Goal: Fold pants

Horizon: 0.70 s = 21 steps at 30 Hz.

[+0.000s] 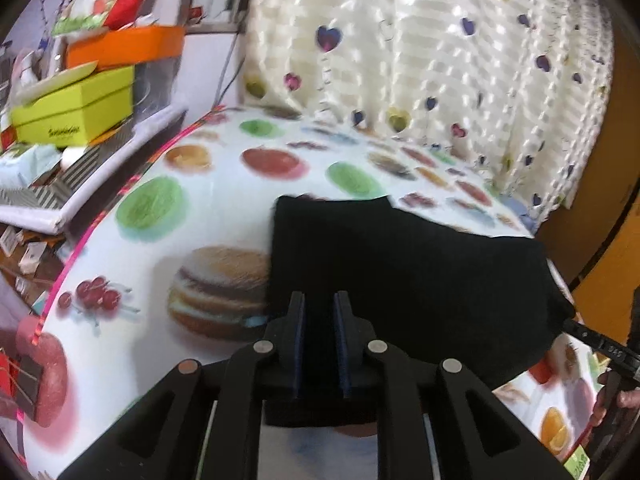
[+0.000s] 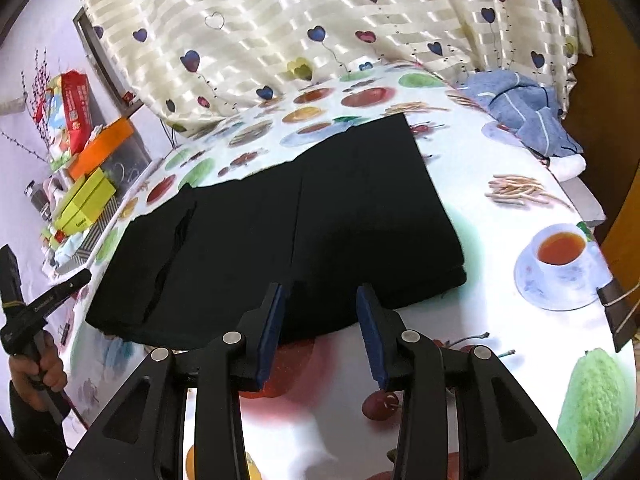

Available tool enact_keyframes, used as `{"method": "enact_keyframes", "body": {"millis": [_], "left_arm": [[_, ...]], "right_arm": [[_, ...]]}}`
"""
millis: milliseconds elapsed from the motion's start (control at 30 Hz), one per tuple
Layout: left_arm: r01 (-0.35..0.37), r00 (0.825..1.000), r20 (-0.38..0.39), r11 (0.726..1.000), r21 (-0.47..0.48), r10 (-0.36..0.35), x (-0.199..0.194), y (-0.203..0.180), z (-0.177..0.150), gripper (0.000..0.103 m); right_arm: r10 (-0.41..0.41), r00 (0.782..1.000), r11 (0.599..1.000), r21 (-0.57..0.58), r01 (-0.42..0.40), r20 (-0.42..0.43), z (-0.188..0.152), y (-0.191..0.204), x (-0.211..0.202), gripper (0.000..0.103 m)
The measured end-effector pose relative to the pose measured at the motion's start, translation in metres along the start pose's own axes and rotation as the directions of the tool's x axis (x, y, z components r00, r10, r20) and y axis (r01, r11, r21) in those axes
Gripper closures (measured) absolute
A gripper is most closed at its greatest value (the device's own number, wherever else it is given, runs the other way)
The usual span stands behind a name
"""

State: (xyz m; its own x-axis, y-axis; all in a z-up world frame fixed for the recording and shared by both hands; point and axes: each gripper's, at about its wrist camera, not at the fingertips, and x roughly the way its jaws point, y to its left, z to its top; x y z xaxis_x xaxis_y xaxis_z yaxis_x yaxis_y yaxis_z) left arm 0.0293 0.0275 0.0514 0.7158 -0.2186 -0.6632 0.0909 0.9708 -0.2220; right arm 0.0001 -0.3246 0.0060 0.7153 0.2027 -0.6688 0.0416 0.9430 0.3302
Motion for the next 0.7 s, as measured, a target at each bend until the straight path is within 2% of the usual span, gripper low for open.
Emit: {"method": "enact_keyframes", "body": {"millis": [100,200,300,467,700], "left_arm": [[0.038,0.999,-0.015,0.999,0.032,-0.037,0.005,-0.016,0.0,0.086],[0.08,0.995,-0.069,0.994,0.07,-0.076,0.023,-0.034,-0.008,0.086],[0.105,0.985,-0.146,0.99,0.093,-0.091,0.042,-0.047,-0.018,0.086],[0.13,0.982,-0.146,0.988,0.079,-0.118,0.04,-0.048,-0.021,0.086],[0.13,0.982,-0.149,0.988,0.08,-0.117,0.04,-0.05,-0.023,0.086]], "right_arm": [[-0.027,1.0,0.999,0.021,0.027,0.014,-0.001,-0.004,-0.005,0.062],[-0.031,0.999,0.997,0.069,0.03,0.02,-0.002,-0.016,-0.009,0.057],[-0.032,0.999,0.988,0.153,0.031,0.009,-0.004,-0.033,-0.009,0.056],[0.026,1.0,0.946,0.322,-0.029,0.013,-0.005,-0.061,-0.004,0.053],[0.059,0.997,0.91,0.408,-0.07,0.04,0.005,-0.067,0.005,0.049]]}}
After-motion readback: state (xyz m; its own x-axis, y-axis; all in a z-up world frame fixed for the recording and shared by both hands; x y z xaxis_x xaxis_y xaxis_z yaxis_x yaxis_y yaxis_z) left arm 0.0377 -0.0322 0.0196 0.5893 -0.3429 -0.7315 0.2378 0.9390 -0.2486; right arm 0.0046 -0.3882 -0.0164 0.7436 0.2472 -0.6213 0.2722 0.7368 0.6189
